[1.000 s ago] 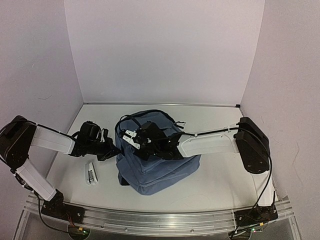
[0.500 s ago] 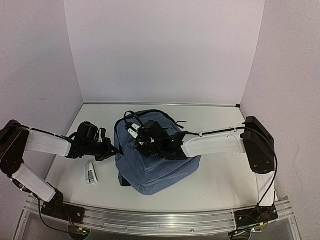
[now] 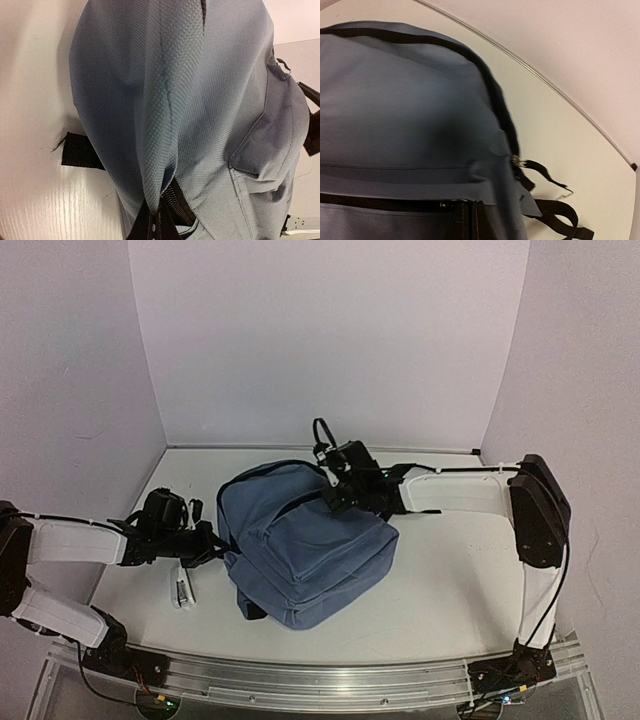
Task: Pack the student bag
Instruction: Unzip the student bag at the center of the board.
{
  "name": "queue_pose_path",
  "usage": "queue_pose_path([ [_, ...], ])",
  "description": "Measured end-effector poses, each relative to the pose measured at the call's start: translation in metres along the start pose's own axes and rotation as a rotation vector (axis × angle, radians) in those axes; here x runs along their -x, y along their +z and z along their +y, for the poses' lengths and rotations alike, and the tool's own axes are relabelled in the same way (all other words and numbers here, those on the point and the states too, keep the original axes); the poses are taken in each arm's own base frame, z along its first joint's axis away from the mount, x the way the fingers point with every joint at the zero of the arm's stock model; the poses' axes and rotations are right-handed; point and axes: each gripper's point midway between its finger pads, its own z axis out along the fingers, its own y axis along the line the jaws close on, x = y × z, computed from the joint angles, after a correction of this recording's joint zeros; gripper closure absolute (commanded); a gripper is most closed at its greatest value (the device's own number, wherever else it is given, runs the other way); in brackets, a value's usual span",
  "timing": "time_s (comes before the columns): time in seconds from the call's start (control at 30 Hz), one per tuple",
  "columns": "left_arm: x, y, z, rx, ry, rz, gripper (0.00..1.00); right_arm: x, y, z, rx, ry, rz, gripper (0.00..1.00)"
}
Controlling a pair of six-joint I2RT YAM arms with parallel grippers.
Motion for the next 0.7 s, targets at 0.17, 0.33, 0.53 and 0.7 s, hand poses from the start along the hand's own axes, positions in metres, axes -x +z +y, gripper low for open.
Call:
queue_pose_path([
  [0.17,0.003,-0.006,-0.006,-0.020,0.015,-0.019,1.00,-0.014,0.016,-0.039,0.059,0.095,0.057,1.00],
  [0.33,0.004,-0.012,-0.010,-0.027,0.027,-0.024,0.99,-0.018,0.020,-0.040,0.138,0.127,0.074,1.00],
  [0.53,-0.002,-0.020,0.001,0.028,0.025,-0.001,0.42,-0.018,0.019,-0.041,0.177,0.146,0.078,1.00],
  [0.7,-0.003,-0.041,0.020,0.145,-0.026,-0.024,0.10,-0.027,0.003,-0.063,0.148,0.227,0.088,1.00],
])
